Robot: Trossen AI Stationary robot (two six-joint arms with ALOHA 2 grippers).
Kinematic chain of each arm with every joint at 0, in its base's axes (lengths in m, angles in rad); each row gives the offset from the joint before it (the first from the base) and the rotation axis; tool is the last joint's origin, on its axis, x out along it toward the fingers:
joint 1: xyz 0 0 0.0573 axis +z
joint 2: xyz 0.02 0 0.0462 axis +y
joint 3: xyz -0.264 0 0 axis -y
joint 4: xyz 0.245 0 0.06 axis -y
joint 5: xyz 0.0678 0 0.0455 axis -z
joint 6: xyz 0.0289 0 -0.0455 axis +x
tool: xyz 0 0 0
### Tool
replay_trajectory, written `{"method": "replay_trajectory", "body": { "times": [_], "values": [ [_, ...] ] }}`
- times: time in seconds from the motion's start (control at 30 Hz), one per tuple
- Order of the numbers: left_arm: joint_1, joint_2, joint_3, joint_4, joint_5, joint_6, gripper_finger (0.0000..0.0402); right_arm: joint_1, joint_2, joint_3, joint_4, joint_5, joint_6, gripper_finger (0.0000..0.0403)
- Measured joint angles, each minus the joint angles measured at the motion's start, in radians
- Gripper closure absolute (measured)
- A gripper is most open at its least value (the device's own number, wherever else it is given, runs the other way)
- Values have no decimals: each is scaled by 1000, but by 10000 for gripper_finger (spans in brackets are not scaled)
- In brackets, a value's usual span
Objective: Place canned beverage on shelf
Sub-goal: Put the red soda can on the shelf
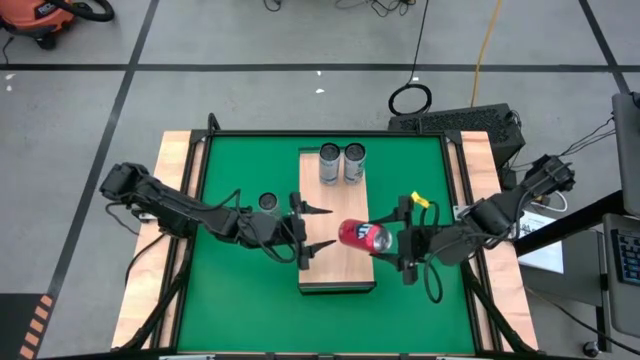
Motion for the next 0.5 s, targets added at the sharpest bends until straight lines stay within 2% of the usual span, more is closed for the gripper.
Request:
{"method": "replay_trajectory", "body": {
  "times": [0.13,0.27,0.5],
  "values": [
    [0,12,0,18,33,5,73,-9,36,0,40,26,-14,108],
    [1,18,0,29,115,5,73,-27,67,0,50,24,-18,108],
    [3,18,0,39,133,4,73,-56,95,-1,71,20,-32,108]
  ]
}}
